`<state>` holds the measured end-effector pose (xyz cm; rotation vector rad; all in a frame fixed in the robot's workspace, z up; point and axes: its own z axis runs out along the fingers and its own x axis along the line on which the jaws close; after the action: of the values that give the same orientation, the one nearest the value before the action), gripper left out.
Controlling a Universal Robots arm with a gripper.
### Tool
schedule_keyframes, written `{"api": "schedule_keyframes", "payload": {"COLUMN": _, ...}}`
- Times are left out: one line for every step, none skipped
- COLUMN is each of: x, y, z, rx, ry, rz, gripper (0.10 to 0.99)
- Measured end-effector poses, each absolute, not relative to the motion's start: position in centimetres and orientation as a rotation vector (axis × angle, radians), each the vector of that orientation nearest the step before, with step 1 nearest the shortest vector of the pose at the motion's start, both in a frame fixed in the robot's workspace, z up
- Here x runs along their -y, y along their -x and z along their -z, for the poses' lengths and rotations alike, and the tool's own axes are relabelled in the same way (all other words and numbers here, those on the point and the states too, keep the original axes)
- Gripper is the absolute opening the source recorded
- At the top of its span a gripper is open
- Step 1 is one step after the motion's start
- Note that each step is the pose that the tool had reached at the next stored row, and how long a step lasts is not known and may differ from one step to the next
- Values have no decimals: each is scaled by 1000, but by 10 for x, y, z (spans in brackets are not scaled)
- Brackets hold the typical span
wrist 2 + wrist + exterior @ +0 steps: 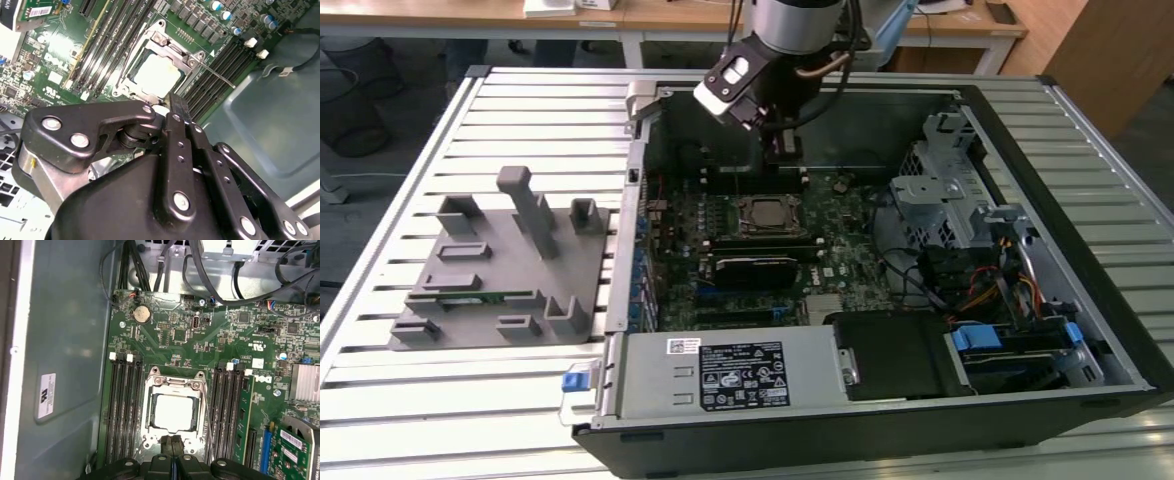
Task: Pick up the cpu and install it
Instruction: 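Install the first cpu locking lever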
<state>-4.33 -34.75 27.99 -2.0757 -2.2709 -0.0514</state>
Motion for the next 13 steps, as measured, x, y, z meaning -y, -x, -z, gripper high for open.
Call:
{"api": "schedule_keyframes", "payload": {"x": 347, "y": 43, "z": -282, "rx": 2271, "ry": 2076, "rz": 51, "gripper": 106}}
{"api": "schedule_keyframes", "payload": {"x": 347, "y": 43, "z": -283, "rx": 2271, "ry": 2076, "rz": 51, "gripper": 106}}
{"api": "schedule_keyframes", "payload": {"x": 348, "y": 43, "z": -284, "rx": 2271, "ry": 2076, "rz": 51, "gripper": 106}}
{"api": "schedule_keyframes", "payload": {"x": 347, "y": 43, "z": -285, "rx": 2271, "ry": 2076, "rz": 51, "gripper": 106}}
{"api": "schedule_keyframes", "payload": {"x": 347, "y": 43, "z": -285, "rx": 2271, "ry": 2076, "rz": 52, "gripper": 106}}
{"api": "schedule_keyframes", "payload": {"x": 347, "y": 43, "z": -285, "rx": 2271, "ry": 2075, "rz": 52, "gripper": 106}}
{"api": "schedule_keyframes", "payload": {"x": 347, "y": 44, "z": -285, "rx": 2272, "ry": 2074, "rz": 52, "gripper": 106}}
{"api": "schedule_keyframes", "payload": {"x": 348, "y": 44, "z": -285, "rx": 2279, "ry": 2066, "rz": 51, "gripper": 106}}
{"api": "schedule_keyframes", "payload": {"x": 347, "y": 44, "z": -284, "rx": 2295, "ry": 2048, "rz": 50, "gripper": 106}}
{"api": "schedule_keyframes", "payload": {"x": 347, "y": 44, "z": -284, "rx": 2313, "ry": 2028, "rz": 49, "gripper": 106}}
{"api": "schedule_keyframes", "payload": {"x": 347, "y": 44, "z": -284, "rx": 2331, "ry": 2007, "rz": 48, "gripper": 106}}
{"api": "schedule_keyframes", "payload": {"x": 347, "y": 44, "z": -284, "rx": 2350, "ry": 1984, "rz": 47, "gripper": 106}}
{"api": "schedule_keyframes", "payload": {"x": 347, "y": 44, "z": -283, "rx": 2367, "ry": 1963, "rz": 46, "gripper": 106}}
